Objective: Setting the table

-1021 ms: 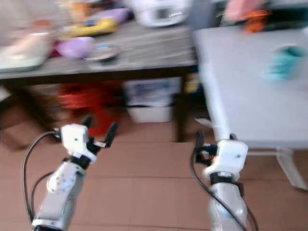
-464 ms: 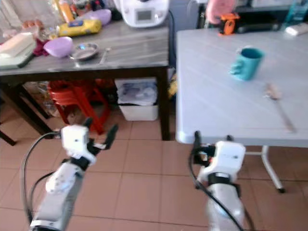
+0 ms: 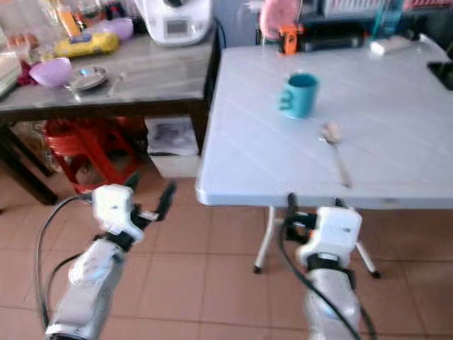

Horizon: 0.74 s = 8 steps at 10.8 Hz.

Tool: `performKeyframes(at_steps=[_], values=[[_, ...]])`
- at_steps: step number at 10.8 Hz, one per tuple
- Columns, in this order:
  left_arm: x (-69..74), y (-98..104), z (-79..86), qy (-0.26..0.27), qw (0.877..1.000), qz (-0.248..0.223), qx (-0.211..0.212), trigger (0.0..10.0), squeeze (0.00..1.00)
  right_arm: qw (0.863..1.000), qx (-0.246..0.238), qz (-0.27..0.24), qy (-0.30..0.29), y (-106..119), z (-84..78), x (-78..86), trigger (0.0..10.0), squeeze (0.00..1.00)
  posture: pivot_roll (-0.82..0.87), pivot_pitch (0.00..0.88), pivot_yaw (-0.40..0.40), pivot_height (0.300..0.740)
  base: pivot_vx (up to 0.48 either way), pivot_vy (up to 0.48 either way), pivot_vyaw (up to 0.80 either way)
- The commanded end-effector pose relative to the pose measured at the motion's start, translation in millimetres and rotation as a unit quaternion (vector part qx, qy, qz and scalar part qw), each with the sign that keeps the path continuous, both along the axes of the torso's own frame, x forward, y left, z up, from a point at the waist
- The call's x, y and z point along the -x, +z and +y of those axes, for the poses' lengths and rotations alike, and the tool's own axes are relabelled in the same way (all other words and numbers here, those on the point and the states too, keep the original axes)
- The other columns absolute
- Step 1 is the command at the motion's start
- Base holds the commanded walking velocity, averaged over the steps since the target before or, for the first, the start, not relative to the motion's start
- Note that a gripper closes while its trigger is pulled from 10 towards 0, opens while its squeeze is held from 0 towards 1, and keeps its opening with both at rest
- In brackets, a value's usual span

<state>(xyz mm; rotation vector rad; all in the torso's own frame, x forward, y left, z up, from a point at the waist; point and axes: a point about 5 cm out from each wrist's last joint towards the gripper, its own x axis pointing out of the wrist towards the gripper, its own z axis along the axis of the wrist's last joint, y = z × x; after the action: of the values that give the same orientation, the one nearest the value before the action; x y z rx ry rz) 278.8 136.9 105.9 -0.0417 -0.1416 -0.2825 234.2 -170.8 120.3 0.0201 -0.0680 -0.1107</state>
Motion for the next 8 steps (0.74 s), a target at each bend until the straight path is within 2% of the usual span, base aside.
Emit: performKeyframes(at_steps=[1,3,8], values=[[-0.5,0.5,-0.6,-0.001,1.0,-0.001,-0.005,10.0,0.0,1.0,0.002,-0.002,-0.003,1.6,-1.7,0.1,10.0,0.0,-0.11,0.086,0.149,0.74,0.0,-0.412,0.0],[-1.2,0.4,-1.4,-0.003,1.0,0.001,-0.006,10.0,0.0,1.0,0.002,0.0,-0.003,1.2,-2.1,0.0,10.0,0.0,-0.11,0.088,0.15,0.74,0.0,-0.442,0.0],[-4.1,1.5,-2.7,0.001,1.0,-0.001,0.0,10.0,0.0,1.0,0.005,0.0,-0.001,1.1,-2.7,-2.6,10.0,0.0,-0.11,0.079,0.144,0.74,0.0,0.0,0.0]])
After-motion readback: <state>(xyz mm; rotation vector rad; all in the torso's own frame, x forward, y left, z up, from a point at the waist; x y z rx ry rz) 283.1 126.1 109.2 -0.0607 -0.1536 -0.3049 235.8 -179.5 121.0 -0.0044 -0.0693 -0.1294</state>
